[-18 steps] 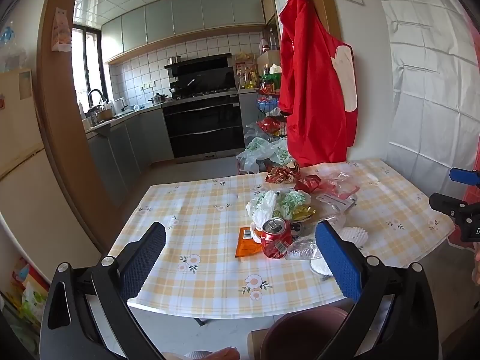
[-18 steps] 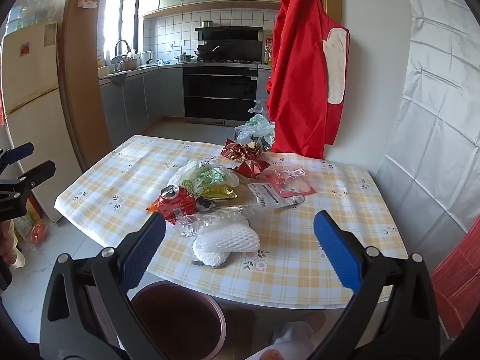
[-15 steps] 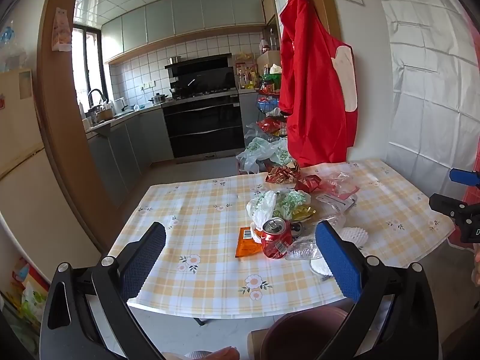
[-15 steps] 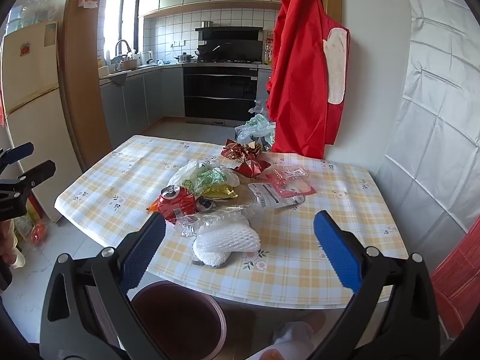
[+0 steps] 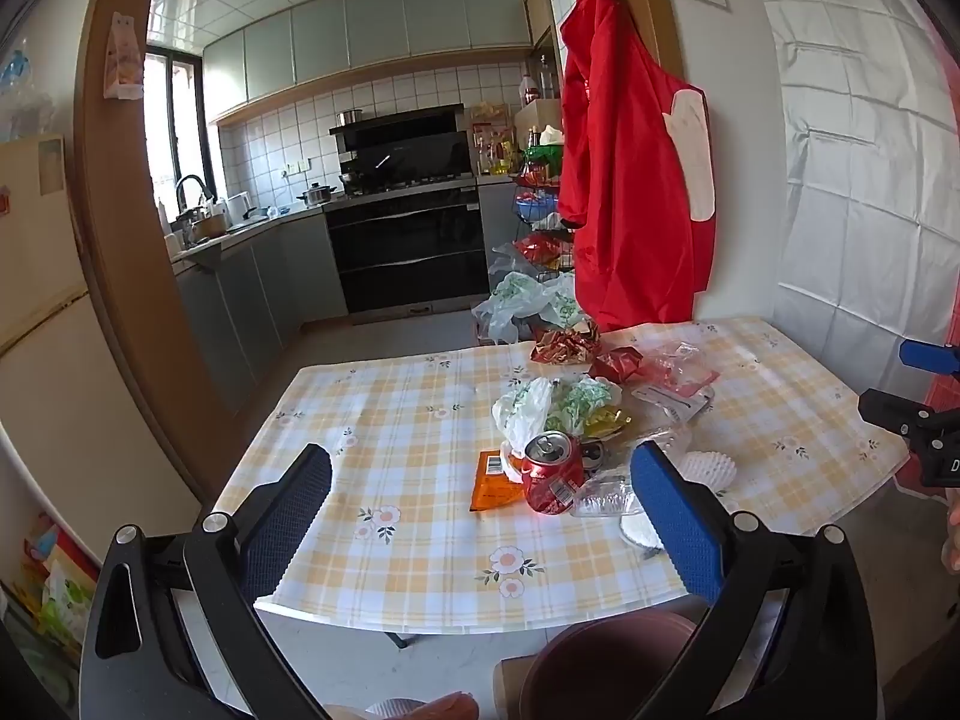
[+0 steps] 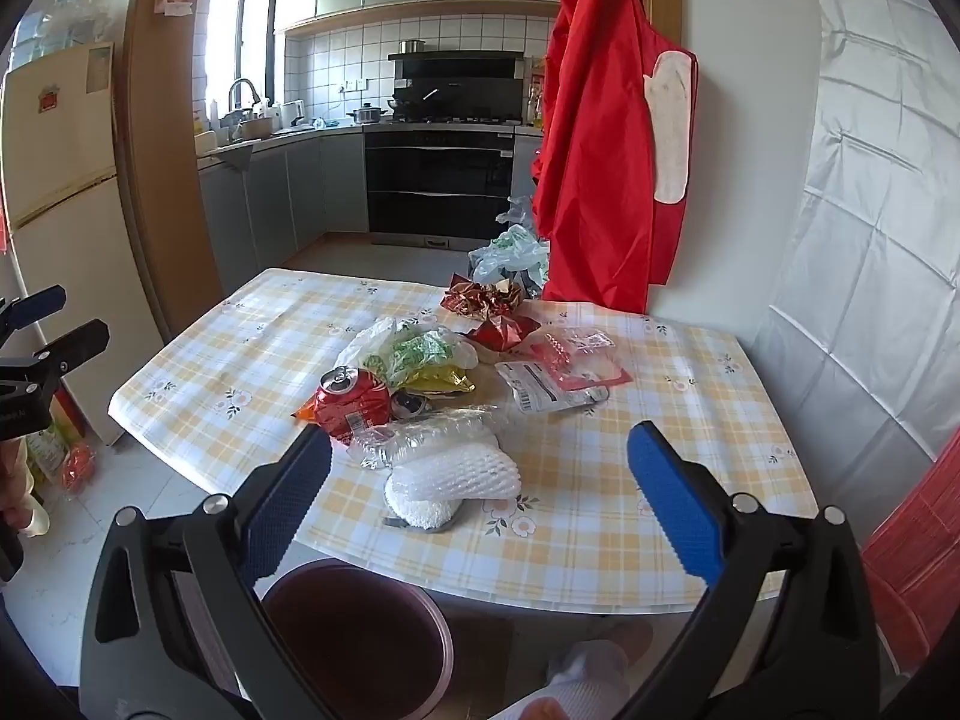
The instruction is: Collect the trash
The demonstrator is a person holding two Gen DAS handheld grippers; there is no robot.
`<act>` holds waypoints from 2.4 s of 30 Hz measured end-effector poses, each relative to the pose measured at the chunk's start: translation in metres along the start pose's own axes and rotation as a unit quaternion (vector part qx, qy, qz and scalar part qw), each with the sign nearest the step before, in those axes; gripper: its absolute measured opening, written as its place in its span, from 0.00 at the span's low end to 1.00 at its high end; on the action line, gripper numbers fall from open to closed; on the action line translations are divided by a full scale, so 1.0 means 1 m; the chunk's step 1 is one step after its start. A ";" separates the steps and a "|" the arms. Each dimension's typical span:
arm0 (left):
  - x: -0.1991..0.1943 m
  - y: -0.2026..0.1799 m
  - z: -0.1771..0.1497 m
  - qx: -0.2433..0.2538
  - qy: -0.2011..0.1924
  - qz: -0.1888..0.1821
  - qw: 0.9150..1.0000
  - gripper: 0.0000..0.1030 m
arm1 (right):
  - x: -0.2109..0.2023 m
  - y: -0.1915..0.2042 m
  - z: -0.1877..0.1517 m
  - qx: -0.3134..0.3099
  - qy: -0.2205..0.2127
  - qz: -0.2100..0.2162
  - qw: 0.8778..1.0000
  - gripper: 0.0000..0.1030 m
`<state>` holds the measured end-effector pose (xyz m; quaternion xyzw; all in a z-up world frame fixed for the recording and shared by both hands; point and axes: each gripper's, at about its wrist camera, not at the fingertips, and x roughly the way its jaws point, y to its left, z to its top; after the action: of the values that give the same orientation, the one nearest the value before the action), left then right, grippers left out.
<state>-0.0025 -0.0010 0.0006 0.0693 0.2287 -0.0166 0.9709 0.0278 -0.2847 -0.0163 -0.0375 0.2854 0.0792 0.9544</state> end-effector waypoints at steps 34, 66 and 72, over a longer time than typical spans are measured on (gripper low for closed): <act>0.004 0.000 -0.004 0.000 0.006 0.000 1.000 0.95 | 0.002 0.001 -0.007 0.002 0.004 0.001 1.000 0.95; 0.002 -0.002 -0.003 -0.001 0.006 0.003 1.000 0.95 | 0.002 0.002 -0.011 0.004 0.005 0.001 1.000 0.95; 0.007 -0.001 -0.003 -0.003 0.016 -0.012 1.000 0.95 | 0.003 0.001 -0.011 0.004 0.007 0.002 1.000 0.95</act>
<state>0.0027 -0.0017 -0.0051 0.0635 0.2455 -0.0268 0.9669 0.0241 -0.2843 -0.0272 -0.0337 0.2926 0.0792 0.9524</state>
